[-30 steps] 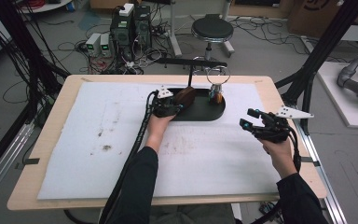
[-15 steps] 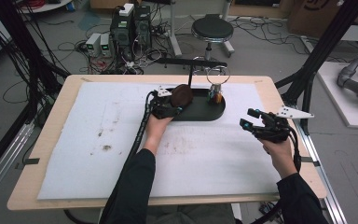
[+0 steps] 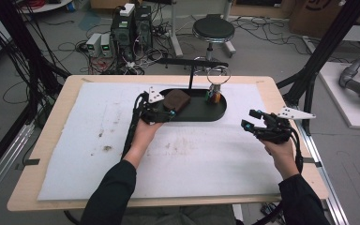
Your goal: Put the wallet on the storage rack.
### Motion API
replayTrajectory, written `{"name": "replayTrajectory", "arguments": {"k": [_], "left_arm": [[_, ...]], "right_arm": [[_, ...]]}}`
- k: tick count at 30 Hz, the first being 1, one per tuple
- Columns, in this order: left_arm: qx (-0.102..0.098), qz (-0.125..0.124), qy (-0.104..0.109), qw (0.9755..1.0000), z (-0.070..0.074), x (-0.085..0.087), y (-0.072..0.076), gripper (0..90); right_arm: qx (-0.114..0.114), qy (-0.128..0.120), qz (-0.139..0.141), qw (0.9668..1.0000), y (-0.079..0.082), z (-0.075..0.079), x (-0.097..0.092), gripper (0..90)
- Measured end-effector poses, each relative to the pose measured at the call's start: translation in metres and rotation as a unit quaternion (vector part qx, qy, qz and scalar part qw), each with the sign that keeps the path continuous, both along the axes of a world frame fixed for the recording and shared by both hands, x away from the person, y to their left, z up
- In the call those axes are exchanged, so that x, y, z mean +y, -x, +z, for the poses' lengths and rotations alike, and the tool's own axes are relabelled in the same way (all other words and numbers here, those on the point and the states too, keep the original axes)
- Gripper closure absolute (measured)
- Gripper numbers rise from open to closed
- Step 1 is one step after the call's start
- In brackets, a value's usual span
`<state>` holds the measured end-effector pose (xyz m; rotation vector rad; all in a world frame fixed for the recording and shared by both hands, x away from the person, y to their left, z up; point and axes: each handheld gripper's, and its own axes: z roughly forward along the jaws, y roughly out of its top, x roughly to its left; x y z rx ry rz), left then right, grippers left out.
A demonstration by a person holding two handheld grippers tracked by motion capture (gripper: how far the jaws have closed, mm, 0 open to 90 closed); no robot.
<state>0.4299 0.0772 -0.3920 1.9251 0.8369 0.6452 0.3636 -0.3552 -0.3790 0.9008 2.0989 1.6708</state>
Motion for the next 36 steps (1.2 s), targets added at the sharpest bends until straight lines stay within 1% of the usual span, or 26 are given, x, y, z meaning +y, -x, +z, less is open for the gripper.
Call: {"name": "replayTrajectory", "arguments": {"k": [1, 2, 4, 5, 6, 8, 9, 13, 16, 19, 20, 23, 25, 27, 29, 32, 34, 36], "left_arm": [[-0.005, -0.008, 0.008, 0.9999, 0.004, 0.005, 0.008, 24.8], [-0.007, -0.012, 0.011, 0.9998, 0.006, 0.008, 0.012, 24.7], [-0.022, -0.018, 0.024, 0.9993, 0.010, 0.018, 0.027, 24.6], [-0.027, -0.020, 0.028, 0.9991, 0.011, 0.022, 0.033, 24.4], [-0.034, -0.020, 0.035, 0.9986, 0.012, 0.029, 0.041, 24.4], [-0.039, -0.020, 0.038, 0.9983, 0.011, 0.041, 0.052, 24.4], [-0.036, -0.019, 0.046, 0.9981, 0.010, 0.045, 0.056, 24.4], [-0.021, -0.019, 0.062, 0.9977, 0.005, 0.073, 0.074, 24.4], [-0.016, -0.024, 0.078, 0.9965, 0.003, 0.093, 0.087, 24.4], [-0.017, -0.021, 0.087, 0.9958, 0.002, 0.109, 0.098, 23.2], [-0.017, -0.023, 0.089, 0.9956, 0.002, 0.115, 0.101, 23.1], [-0.021, -0.029, 0.095, 0.9948, 0.000, 0.127, 0.110, 23.1], [-0.014, -0.028, 0.102, 0.9943, -0.002, 0.133, 0.112, 23.1], [-0.010, -0.031, 0.100, 0.9944, -0.005, 0.137, 0.114, 23.1], [-0.011, -0.033, 0.102, 0.9942, -0.007, 0.141, 0.114, 23.1], [-0.016, -0.036, 0.101, 0.9941, -0.007, 0.144, 0.116, 23.1], [-0.023, -0.039, 0.102, 0.9938, -0.006, 0.145, 0.117, 23.1], [-0.031, -0.041, 0.099, 0.9937, -0.007, 0.146, 0.117, 23.1]], "right_arm": [[0.000, 0.001, -0.001, 1.0000, 0.000, 0.000, 0.000, 31.2], [0.002, 0.004, -0.001, 1.0000, 0.000, -0.001, 0.001, 31.1], [0.002, 0.008, 0.000, 1.0000, 0.000, -0.001, 0.002, 30.9], [0.003, 0.012, 0.000, 0.9999, 0.000, -0.001, 0.003, 30.6], [0.004, 0.015, 0.000, 0.9999, 0.000, -0.002, 0.003, 30.5], [0.000, 0.025, 0.000, 0.9997, 0.000, -0.002, 0.005, 30.2], [0.003, 0.030, 0.000, 0.9995, 0.001, -0.002, 0.007, 30.1], [-0.002, 0.058, 0.000, 0.9983, 0.005, -0.003, 0.012, 29.6], [-0.008, 0.076, -0.010, 0.9970, 0.011, -0.003, 0.014, 28.6], [-0.010, 0.086, -0.021, 0.9961, 0.015, -0.004, 0.013, 28.2], [-0.008, 0.084, -0.026, 0.9961, 0.017, -0.005, 0.012, 27.6], [-0.012, 0.078, -0.037, 0.9962, 0.020, -0.008, 0.010, 27.2], [-0.008, 0.081, -0.040, 0.9959, 0.022, -0.012, 0.009, 26.8], [-0.007, 0.086, -0.039, 0.9955, 0.022, -0.015, 0.009, 26.8], [-0.005, 0.087, -0.040, 0.9954, 0.024, -0.018, 0.007, 26.7], [-0.003, 0.086, -0.044, 0.9953, 0.024, -0.019, 0.004, 26.4], [0.000, 0.081, -0.047, 0.9956, 0.023, -0.020, 0.003, 26.1], [0.001, 0.082, -0.049, 0.9954, 0.022, -0.021, 0.003, 25.9]]}}
